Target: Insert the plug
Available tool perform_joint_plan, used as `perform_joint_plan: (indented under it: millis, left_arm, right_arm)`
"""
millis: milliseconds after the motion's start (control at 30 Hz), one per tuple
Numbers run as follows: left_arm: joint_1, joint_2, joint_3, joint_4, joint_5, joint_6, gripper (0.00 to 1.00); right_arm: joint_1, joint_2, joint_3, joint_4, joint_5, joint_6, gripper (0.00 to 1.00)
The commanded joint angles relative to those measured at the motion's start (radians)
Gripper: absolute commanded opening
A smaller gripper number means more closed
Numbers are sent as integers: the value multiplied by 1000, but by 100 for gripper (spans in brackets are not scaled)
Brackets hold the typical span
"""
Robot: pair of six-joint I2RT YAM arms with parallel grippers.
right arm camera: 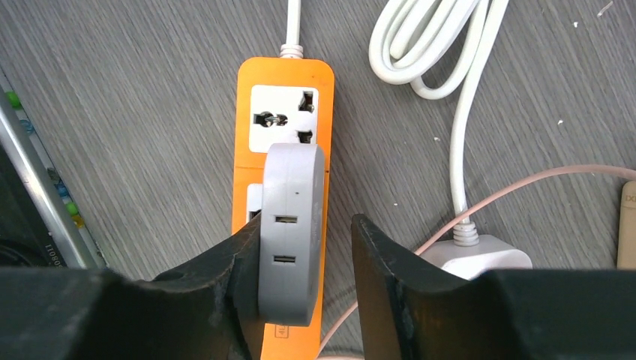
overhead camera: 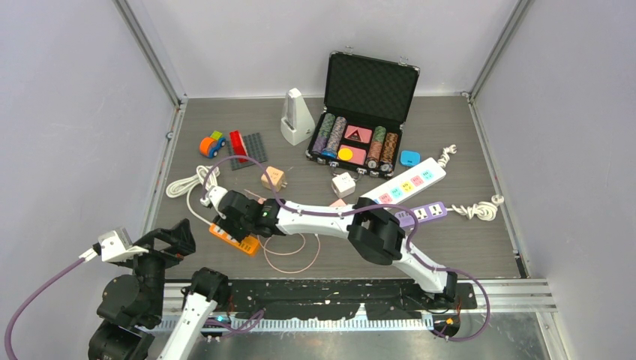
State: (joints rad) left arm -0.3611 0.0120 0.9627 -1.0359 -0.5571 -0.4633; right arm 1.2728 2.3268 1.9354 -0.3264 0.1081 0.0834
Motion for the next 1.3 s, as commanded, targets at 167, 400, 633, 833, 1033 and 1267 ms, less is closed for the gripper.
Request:
perform_joint_plan:
  millis: [167, 400, 633, 833, 1033, 1267]
  left_arm:
    - [-2, 11, -5, 45, -15, 13, 100]
    - [-2, 11, -15, 51, -12, 13, 100]
    - [-2, 15, -18, 58, -9, 11, 100]
    - [-2, 16, -23, 64, -6, 11, 100]
    - [-2, 21, -28, 71, 0, 7, 100]
    - [-2, 21, -24, 71, 0, 4, 100]
  right_arm:
    - [2, 1, 45, 2, 45, 33, 12]
    - [9, -20, -30, 39, 55, 66, 5]
    - [30, -11, -125, 62, 82, 90, 5]
    - [41, -15, -237, 98, 112, 99, 5]
    - [65, 22, -259, 94, 150, 67, 5]
    - [75, 78, -189, 28, 143, 31, 5]
